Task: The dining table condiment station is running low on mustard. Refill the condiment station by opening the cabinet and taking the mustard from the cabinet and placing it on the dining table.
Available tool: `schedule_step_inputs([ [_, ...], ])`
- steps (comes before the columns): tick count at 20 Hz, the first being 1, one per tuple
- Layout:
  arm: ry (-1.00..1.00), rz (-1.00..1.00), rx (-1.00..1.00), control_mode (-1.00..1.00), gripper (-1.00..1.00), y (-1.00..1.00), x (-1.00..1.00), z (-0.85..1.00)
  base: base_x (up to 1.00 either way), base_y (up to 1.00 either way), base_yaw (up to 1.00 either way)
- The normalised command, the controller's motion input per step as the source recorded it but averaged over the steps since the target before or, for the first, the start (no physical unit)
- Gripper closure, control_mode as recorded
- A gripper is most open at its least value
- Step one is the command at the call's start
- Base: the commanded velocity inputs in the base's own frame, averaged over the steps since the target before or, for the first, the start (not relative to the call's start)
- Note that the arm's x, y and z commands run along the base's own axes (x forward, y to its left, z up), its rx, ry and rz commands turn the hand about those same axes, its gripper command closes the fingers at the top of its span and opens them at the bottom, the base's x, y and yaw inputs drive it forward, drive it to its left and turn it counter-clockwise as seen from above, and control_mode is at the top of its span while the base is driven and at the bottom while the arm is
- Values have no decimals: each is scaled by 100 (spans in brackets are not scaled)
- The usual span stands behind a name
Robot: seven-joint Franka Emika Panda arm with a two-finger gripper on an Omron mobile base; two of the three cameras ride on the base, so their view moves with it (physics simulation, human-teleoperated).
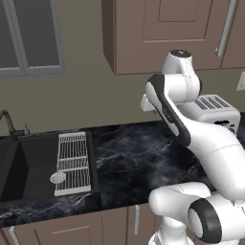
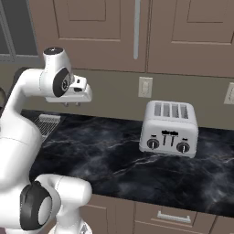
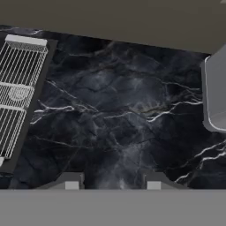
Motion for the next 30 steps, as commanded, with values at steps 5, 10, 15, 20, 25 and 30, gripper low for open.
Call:
schedule_step_inputs([
  [5,-11,0,0,-100,-100,0,-12,0,0,0,0],
  [10,-19,-1,0,-100,-100,-5,-20,15,0,0,0],
  [15,-29,-7,1,-100,-100,-12,-17,44,0,0,0],
  [20,-28,-6,5,-100,-100,-20,-6,69,0,0,0],
  [25,-26,-8,0,-100,-100,-45,-9,54,0,0,0],
  [30,-15,-10,0,-100,-100,-57,-8,38,0,0,0],
])
